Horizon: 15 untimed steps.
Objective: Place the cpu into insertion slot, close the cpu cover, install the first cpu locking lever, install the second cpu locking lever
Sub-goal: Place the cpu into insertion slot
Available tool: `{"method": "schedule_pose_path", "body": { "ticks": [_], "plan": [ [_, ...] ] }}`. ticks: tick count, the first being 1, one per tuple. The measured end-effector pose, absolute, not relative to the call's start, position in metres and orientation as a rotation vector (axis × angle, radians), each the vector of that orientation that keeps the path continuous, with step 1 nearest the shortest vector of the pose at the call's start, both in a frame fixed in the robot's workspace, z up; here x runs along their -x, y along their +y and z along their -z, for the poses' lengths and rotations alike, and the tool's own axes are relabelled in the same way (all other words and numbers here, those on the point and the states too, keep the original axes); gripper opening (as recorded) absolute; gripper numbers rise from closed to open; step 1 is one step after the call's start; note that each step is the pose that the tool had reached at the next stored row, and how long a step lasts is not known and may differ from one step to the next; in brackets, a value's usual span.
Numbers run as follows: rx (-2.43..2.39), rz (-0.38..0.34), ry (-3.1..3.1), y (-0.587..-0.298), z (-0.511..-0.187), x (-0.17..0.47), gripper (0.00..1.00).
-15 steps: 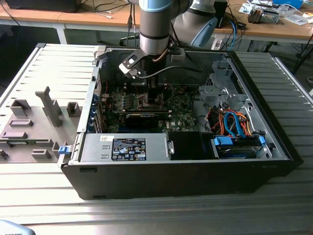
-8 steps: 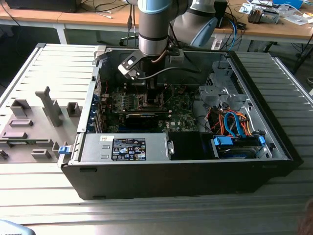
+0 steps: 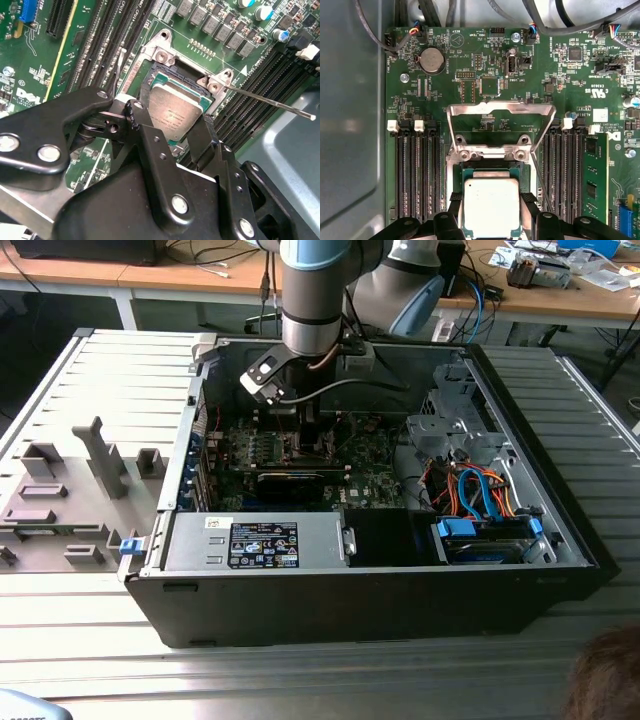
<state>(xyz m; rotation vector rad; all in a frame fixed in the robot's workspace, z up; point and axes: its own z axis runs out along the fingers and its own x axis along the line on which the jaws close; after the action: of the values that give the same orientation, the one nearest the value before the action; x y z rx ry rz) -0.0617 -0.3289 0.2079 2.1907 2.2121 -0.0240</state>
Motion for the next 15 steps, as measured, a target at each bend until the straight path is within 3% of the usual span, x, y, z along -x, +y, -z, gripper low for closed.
{"method": "schedule_pose_path", "body": {
  "ticks": [15],
  "plan": [
    [-2.19,0.025,2.212,-0.3289,-0.2048,0.063,0.54]
  ]
}}
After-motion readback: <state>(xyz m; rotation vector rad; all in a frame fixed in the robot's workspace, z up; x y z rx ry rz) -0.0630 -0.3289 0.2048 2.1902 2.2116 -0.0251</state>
